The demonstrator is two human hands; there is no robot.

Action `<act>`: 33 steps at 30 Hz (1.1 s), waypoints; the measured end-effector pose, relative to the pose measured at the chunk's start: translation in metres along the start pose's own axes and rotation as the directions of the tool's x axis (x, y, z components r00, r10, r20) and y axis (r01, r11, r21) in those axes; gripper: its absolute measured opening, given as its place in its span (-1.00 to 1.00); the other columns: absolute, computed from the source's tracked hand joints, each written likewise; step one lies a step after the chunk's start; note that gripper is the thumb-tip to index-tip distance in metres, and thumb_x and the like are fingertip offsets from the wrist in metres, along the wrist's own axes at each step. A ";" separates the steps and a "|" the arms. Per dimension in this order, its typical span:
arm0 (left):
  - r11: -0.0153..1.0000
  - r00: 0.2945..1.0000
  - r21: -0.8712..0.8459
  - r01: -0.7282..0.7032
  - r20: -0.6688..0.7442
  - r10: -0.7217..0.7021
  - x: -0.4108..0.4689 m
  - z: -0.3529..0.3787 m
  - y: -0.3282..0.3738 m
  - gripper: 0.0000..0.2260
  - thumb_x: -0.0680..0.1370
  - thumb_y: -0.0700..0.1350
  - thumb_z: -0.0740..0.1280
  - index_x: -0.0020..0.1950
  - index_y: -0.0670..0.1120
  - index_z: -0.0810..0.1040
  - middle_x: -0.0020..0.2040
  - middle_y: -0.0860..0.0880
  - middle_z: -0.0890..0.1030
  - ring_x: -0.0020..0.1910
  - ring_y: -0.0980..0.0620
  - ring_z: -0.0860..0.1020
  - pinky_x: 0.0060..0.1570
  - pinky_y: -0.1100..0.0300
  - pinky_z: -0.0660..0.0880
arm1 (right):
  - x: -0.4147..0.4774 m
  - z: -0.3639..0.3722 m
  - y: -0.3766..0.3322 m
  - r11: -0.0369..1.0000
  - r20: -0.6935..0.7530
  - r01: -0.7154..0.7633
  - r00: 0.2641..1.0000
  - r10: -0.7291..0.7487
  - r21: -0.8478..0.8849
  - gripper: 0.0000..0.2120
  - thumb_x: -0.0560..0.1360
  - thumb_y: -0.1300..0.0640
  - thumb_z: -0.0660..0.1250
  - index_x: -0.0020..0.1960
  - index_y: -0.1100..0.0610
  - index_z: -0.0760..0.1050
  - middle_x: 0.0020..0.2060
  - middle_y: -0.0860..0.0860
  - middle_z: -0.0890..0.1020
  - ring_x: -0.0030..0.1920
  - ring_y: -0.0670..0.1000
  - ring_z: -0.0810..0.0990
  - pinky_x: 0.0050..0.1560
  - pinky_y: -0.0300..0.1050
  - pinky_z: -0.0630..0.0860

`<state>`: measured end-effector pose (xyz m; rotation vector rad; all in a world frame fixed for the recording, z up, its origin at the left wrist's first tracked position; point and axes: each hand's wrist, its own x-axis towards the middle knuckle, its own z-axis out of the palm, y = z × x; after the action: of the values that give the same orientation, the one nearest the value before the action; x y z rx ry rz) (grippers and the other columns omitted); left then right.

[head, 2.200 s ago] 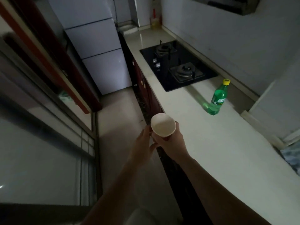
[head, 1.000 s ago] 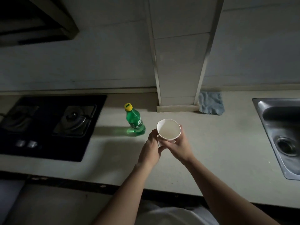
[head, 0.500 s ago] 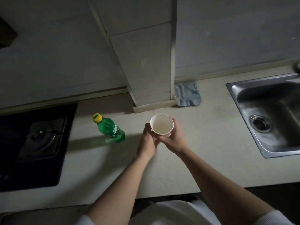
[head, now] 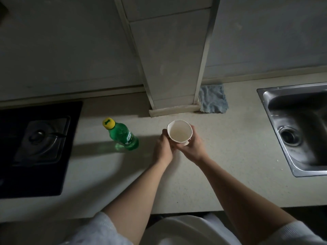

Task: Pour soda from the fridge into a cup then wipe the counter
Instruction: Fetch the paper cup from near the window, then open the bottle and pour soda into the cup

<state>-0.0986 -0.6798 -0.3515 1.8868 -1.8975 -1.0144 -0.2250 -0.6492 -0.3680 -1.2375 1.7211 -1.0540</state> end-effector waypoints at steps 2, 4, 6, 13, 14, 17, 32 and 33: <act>1.000 1.000 0.025 -0.003 0.001 0.003 0.002 0.000 -0.001 -0.63 0.53 -0.20 0.34 0.32 -0.10 0.38 0.10 -0.12 0.59 -0.02 -0.10 0.57 -0.14 0.19 0.38 | 0.002 0.000 0.001 1.000 0.011 -0.003 1.000 0.003 0.006 -0.27 0.28 -0.09 0.60 0.33 -0.07 0.30 0.11 -0.11 0.58 0.06 -0.17 0.57 -0.08 -0.40 0.44; 0.999 1.000 0.050 -0.018 0.010 0.017 0.006 0.000 -0.002 -0.60 0.53 -0.20 0.36 0.35 -0.13 0.37 0.15 -0.15 0.59 0.07 -0.15 0.59 -0.11 0.18 0.40 | 0.003 -0.001 0.002 1.000 0.001 0.007 1.000 -0.007 -0.022 -0.26 0.28 -0.08 0.60 0.34 -0.04 0.31 0.09 -0.14 0.57 0.02 -0.22 0.55 -0.12 -0.51 0.40; 0.997 0.999 0.071 -0.026 0.032 0.024 0.008 0.000 -0.003 -0.55 0.52 -0.19 0.39 0.39 -0.14 0.36 0.19 -0.18 0.58 0.12 -0.19 0.59 -0.03 0.09 0.48 | 0.002 -0.001 0.001 0.999 -0.010 0.018 1.000 -0.018 -0.045 -0.25 0.27 -0.08 0.61 0.34 -0.01 0.32 0.08 -0.13 0.57 0.01 -0.17 0.55 -0.15 -0.57 0.36; 0.994 0.997 0.082 -0.069 0.049 0.065 0.009 0.001 -0.010 -0.58 0.53 -0.14 0.39 0.35 -0.14 0.37 0.18 -0.18 0.59 0.13 -0.18 0.59 0.07 -0.01 0.56 | 0.004 -0.001 -0.001 0.993 -0.001 0.002 1.000 -0.002 -0.114 -0.19 0.26 -0.13 0.60 0.37 0.02 0.29 0.12 -0.10 0.55 0.04 -0.12 0.54 -0.15 -0.46 0.37; 0.994 0.996 0.085 -0.070 0.057 0.065 0.008 0.001 -0.011 -0.58 0.53 -0.16 0.39 0.35 -0.14 0.37 0.18 -0.18 0.59 0.14 -0.19 0.59 0.06 -0.02 0.56 | 0.004 -0.002 -0.001 0.993 0.009 0.005 1.000 -0.004 -0.117 -0.15 0.24 -0.15 0.61 0.38 0.03 0.28 0.13 -0.09 0.54 0.05 -0.10 0.54 -0.13 -0.43 0.39; 0.995 0.994 0.043 -0.088 0.063 0.086 0.003 -0.006 -0.017 -0.51 0.49 -0.24 0.43 0.37 -0.12 0.35 0.23 -0.16 0.56 0.20 -0.17 0.56 0.09 0.03 0.53 | 0.002 -0.008 0.006 0.991 0.040 0.057 0.998 -0.052 -0.123 -0.02 0.16 -0.23 0.58 0.42 0.09 0.24 0.20 -0.06 0.50 0.14 -0.06 0.53 0.04 -0.21 0.51; 0.934 0.986 0.326 -0.145 -0.032 0.165 -0.024 -0.099 -0.137 -0.76 0.49 -0.09 0.44 0.12 -0.12 0.59 0.09 -0.09 0.64 0.10 -0.12 0.58 0.02 0.12 0.38 | -0.058 0.058 0.003 0.847 -0.023 0.013 0.999 -0.030 -0.532 -0.78 0.44 0.14 0.47 -0.01 0.24 0.55 -0.17 0.13 0.60 -0.21 0.14 0.59 -0.23 -0.09 0.48; 0.924 0.988 0.362 -0.121 -0.045 0.147 -0.023 -0.104 -0.145 -0.75 0.49 -0.05 0.44 0.13 -0.08 0.58 0.09 -0.06 0.64 0.10 -0.09 0.57 0.04 0.11 0.41 | -0.055 0.066 -0.003 0.826 0.020 0.070 0.997 -0.071 -0.559 -0.81 0.44 0.12 0.46 -0.03 0.21 0.56 -0.17 0.12 0.61 -0.22 0.13 0.59 -0.25 -0.08 0.50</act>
<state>0.0808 -0.6725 -0.3639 1.9097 -2.2546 -0.5780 -0.1501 -0.6092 -0.3841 -1.6665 2.0826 -0.5901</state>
